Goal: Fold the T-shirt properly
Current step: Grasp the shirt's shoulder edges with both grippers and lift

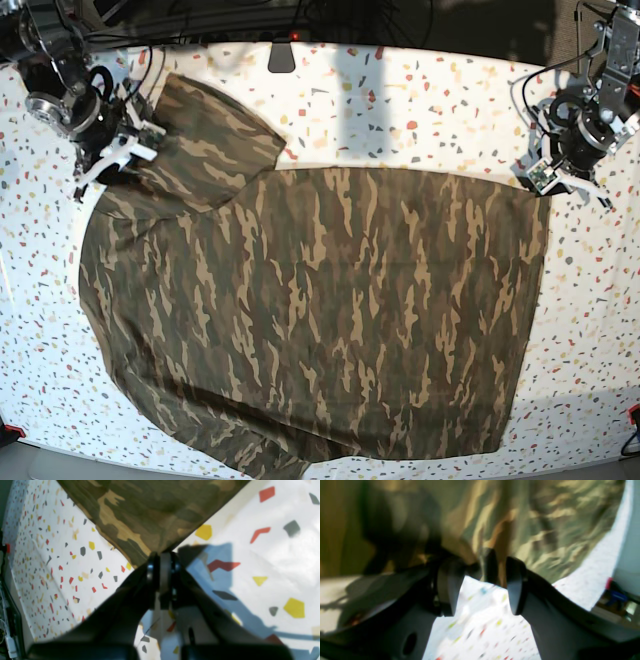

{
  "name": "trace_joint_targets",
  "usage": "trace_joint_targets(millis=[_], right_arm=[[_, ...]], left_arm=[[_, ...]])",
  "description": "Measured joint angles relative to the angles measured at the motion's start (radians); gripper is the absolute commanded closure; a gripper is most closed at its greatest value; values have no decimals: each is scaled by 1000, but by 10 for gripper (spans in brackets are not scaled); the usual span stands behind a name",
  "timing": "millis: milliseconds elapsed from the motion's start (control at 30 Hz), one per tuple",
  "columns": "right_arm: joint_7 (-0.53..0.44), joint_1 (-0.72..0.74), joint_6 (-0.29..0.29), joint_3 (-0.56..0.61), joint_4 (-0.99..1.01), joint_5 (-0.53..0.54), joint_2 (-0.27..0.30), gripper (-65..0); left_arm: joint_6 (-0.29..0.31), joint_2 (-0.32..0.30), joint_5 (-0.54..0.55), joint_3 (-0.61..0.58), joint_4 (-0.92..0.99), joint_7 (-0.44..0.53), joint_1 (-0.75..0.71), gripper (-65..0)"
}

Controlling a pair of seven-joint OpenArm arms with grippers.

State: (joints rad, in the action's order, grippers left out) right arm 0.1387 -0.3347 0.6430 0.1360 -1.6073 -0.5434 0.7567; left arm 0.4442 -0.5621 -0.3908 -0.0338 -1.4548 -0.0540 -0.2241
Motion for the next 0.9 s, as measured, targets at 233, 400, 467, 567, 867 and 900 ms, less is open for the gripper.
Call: trace_joint_targets(millis=[233,400,467,567,867,900], right_arm=[[33,125,-18,107,72,-4,3,-312],[35,149,22,114,75,0,3,-191],[35,149,27,117,77,5,2,-84],[47,150,27,119,79,72,2,0],[117,161,-19,119,56,293,30,0],[138,160,-19,119,49,317,37,0]], left_arm=[[-4,0,7,0,0,-25,0,0],[-4,0,7,0,0,-24,0,0],[-4,0,8,0,0,-25,0,0],[-4,0,7,0,0,-25,0,0],[-92,0,202,0,0,-45,-3,0],[-94,0,237,0,0,-47,-3,0]])
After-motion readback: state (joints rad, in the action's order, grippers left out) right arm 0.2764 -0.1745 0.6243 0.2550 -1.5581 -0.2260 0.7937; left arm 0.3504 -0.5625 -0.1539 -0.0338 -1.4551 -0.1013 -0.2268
